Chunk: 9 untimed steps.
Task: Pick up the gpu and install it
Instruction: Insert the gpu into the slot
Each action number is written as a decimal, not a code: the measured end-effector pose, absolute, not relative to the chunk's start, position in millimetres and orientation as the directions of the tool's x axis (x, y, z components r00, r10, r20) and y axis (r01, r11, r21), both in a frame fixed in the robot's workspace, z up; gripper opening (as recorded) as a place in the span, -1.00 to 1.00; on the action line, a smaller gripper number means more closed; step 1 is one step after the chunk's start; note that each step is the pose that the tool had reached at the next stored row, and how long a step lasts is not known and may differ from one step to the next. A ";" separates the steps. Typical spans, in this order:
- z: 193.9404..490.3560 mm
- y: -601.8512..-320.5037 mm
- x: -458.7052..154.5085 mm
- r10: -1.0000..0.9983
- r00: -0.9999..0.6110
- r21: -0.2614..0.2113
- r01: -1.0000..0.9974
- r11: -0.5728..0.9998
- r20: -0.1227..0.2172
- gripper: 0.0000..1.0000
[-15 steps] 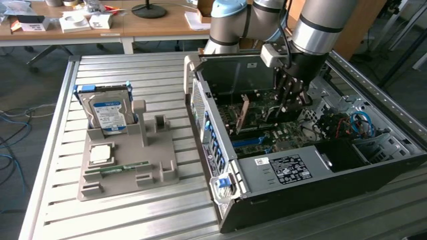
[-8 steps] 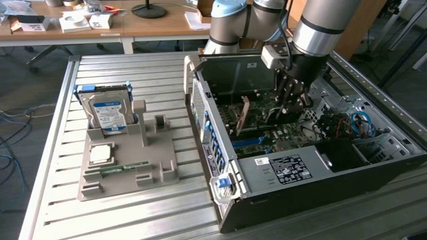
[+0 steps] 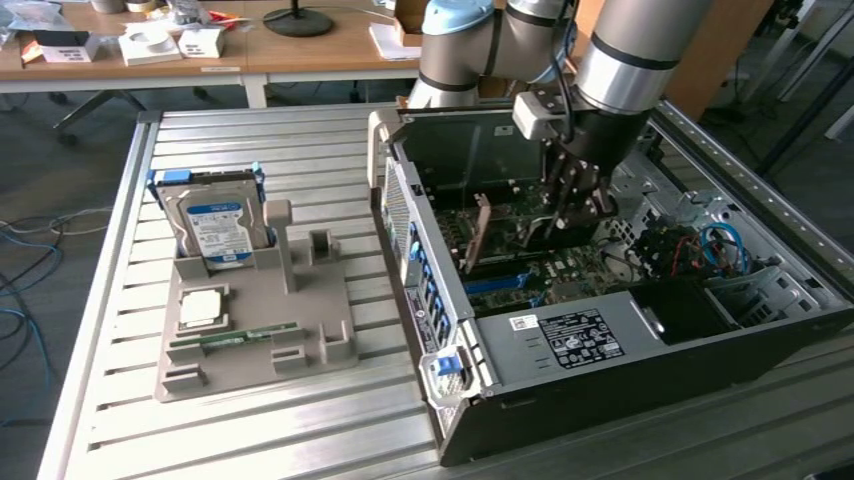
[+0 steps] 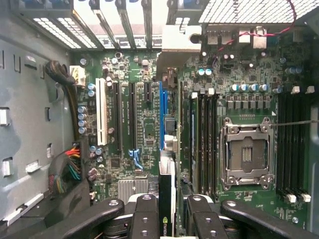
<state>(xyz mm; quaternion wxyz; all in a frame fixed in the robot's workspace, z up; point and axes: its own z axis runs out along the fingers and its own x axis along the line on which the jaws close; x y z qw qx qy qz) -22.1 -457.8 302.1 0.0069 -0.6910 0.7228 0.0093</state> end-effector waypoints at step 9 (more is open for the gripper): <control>292.2 -457.8 -25.1 -0.999 -0.045 0.004 -0.999 0.045 -0.023 -0.47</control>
